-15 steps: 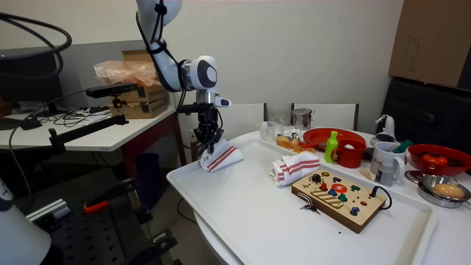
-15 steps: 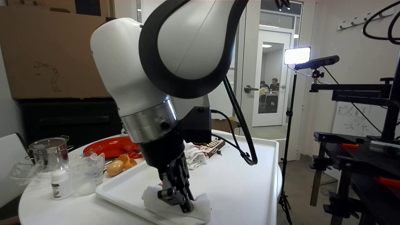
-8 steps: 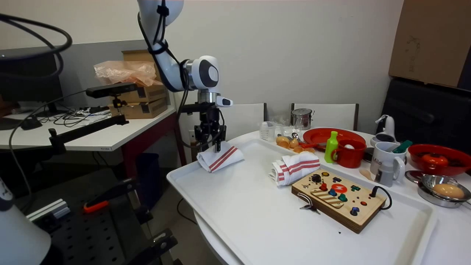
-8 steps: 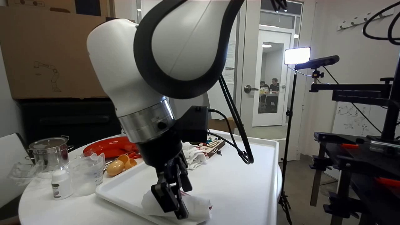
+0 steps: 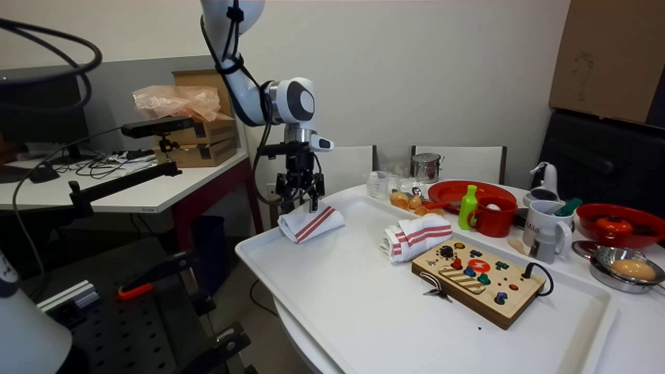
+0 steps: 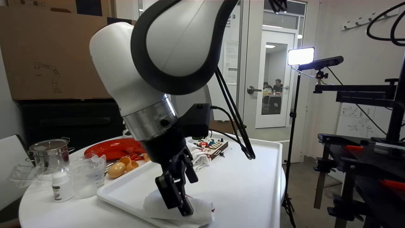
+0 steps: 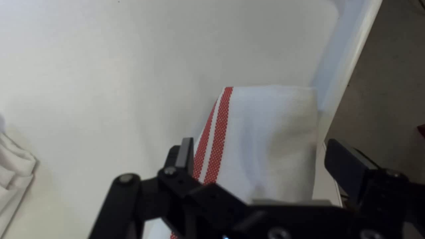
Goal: Fold the towel
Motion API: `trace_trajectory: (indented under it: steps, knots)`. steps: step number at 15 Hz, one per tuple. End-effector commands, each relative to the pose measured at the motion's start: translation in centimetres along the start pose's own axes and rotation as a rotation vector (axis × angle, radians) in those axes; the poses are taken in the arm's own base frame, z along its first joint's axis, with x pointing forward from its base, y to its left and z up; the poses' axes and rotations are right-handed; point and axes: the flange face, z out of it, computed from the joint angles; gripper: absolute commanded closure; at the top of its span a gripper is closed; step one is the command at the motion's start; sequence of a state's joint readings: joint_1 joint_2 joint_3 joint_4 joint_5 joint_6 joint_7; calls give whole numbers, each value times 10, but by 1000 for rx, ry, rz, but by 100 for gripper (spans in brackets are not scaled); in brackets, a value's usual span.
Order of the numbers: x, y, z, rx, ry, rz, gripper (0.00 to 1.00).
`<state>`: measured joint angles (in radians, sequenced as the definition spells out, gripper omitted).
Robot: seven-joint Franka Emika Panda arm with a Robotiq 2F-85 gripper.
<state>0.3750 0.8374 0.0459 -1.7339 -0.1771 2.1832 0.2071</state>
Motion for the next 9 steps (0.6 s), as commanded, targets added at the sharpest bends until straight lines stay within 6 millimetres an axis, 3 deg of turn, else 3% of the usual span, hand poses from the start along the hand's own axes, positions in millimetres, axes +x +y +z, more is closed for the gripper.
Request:
trace_trajectory:
  steps: [1,6,9]
  knots:
    - [-8,23,-26,107,-59,-56,0]
    - [-22,67,-58,270,-60,-100,0]
    - [-27,96,-71,268,10,-58,0]
